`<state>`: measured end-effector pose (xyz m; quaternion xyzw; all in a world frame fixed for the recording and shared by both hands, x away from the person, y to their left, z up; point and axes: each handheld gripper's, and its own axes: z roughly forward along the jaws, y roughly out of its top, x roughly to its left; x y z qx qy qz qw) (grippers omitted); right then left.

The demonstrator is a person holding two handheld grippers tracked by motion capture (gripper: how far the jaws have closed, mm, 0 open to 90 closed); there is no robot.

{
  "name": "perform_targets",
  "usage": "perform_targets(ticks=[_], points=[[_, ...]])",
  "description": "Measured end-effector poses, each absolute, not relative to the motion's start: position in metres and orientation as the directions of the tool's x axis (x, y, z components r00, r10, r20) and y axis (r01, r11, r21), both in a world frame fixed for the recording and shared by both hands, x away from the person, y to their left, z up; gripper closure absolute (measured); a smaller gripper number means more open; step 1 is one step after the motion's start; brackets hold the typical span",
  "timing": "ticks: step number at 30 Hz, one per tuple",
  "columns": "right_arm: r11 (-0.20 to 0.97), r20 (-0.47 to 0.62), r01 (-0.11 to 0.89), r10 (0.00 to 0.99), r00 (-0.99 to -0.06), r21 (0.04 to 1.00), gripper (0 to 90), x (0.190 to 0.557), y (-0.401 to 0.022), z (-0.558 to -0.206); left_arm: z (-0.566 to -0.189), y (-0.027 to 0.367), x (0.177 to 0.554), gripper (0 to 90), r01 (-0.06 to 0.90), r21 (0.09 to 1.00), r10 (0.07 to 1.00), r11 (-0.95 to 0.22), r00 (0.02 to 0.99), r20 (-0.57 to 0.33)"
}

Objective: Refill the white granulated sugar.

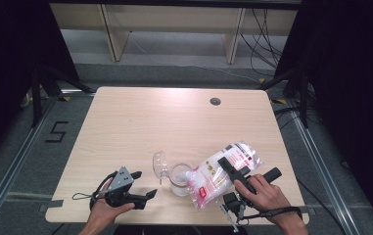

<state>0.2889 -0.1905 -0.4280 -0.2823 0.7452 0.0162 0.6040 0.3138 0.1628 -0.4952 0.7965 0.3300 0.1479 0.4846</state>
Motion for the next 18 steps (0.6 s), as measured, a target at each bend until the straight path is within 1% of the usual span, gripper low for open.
perform_targets(ticks=[18], points=[[0.837,-0.909,-0.450,-0.401,-0.114,-0.313,57.6,0.2884,-0.1896,-0.4282,-0.4952,0.1629,0.3138,16.1,0.382,0.870,0.669,-0.313,0.739,-0.084]])
